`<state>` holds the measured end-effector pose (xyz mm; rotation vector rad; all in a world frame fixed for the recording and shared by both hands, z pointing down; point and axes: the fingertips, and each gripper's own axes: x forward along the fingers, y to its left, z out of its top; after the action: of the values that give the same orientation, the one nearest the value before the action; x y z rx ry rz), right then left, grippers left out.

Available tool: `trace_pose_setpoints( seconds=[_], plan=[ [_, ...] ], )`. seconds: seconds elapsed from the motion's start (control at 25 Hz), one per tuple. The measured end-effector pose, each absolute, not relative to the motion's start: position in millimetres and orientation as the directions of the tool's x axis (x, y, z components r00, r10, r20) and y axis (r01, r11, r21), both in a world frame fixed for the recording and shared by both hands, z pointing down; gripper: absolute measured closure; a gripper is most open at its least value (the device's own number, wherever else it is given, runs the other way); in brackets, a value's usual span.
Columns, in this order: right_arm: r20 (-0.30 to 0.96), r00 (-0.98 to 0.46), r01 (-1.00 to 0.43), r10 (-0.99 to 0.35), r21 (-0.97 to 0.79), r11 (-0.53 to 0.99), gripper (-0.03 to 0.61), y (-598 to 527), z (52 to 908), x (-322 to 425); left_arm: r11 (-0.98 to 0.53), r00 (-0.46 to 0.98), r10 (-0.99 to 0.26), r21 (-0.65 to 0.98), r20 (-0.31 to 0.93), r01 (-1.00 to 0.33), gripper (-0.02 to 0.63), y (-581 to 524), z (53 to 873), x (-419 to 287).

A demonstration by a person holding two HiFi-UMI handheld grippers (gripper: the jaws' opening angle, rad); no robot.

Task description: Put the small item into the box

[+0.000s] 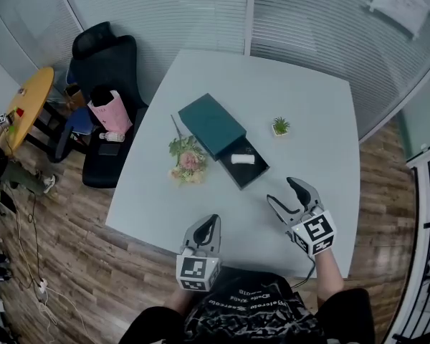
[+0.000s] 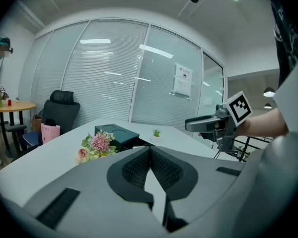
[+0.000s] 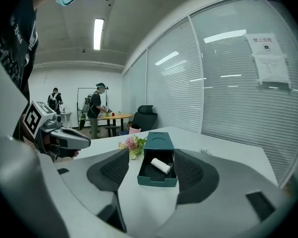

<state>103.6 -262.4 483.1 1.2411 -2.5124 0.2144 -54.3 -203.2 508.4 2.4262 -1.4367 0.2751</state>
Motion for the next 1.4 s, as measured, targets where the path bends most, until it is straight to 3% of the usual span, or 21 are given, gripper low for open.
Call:
trace_pose_setpoints(
  seconds=[0.16, 0.72, 1.0, 1.4],
  plan=[
    [0.314, -0.53, -0.831, -0.788, -0.01, 0.555, 0.285, -240, 484, 111, -0.461, 0.49, -0.815, 0.166, 0.31, -0.872, 0.595, -199, 508, -52],
    [0.352, -0.368, -0.929, -0.861, -0.111, 0.352, 0.287, -166, 531, 131, -0.478, 0.505, -0.806, 0.164, 0.308, -0.863, 0.595, -182, 516, -63],
    [0.364, -0.362, -0.93, -0.858, -0.078, 0.36, 0.289, -161, 534, 116, -0.498, 0.527, -0.792, 0.174, 0.309, -0.85, 0.595, -177, 517, -68],
    [0.348, -0.334, -0.939, -0.876, -0.049, 0.339, 0.488, -157, 534, 96, -0.548, 0.573, -0.751, 0.176, 0.329, -0.818, 0.595, -169, 527, -70]
  ],
)
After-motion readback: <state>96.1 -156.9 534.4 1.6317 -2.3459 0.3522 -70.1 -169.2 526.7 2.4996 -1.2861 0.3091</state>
